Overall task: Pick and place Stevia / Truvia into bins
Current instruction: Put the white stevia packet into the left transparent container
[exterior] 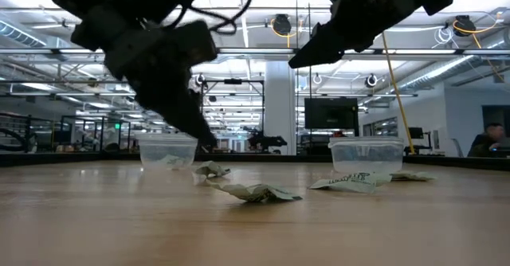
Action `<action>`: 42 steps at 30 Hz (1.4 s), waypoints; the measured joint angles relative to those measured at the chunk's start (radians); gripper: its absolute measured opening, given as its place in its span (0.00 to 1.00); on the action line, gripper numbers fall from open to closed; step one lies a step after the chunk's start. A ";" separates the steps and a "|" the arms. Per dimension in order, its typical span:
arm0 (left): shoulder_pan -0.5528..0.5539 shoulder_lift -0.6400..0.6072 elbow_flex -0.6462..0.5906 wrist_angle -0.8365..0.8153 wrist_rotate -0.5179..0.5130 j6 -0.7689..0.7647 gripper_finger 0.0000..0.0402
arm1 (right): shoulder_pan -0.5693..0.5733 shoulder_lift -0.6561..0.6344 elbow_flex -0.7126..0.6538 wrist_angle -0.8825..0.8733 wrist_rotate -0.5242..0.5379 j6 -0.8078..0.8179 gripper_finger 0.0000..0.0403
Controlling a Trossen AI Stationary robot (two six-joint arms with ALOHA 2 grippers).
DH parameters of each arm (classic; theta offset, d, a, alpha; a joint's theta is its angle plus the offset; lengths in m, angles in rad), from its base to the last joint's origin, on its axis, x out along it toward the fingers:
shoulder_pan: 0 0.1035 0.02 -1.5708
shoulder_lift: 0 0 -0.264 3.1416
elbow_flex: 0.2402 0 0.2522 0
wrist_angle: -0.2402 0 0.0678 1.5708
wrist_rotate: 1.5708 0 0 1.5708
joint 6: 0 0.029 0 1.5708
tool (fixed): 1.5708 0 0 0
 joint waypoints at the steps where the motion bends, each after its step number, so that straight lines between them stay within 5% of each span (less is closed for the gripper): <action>1: -0.002 0.012 -0.001 -0.010 -0.011 0.015 0.55 | 0.001 0.000 0.000 -0.001 -0.001 0.000 0.48; 6: -0.008 0.056 -0.002 -0.013 -0.106 0.073 0.58 | 0.003 0.000 0.000 -0.002 -0.002 0.000 0.46; 22: 0.006 0.141 0.001 0.052 -0.096 0.102 0.57 | 0.002 0.000 0.000 -0.019 -0.002 0.000 0.45; 35: 0.008 0.143 0.000 0.045 -0.048 0.118 0.20 | 0.002 0.000 -0.066 -0.007 -0.001 0.019 0.44; 42: 0.009 0.143 -0.001 0.049 -0.046 0.121 0.05 | 0.002 0.000 -0.146 0.169 -0.001 0.060 0.44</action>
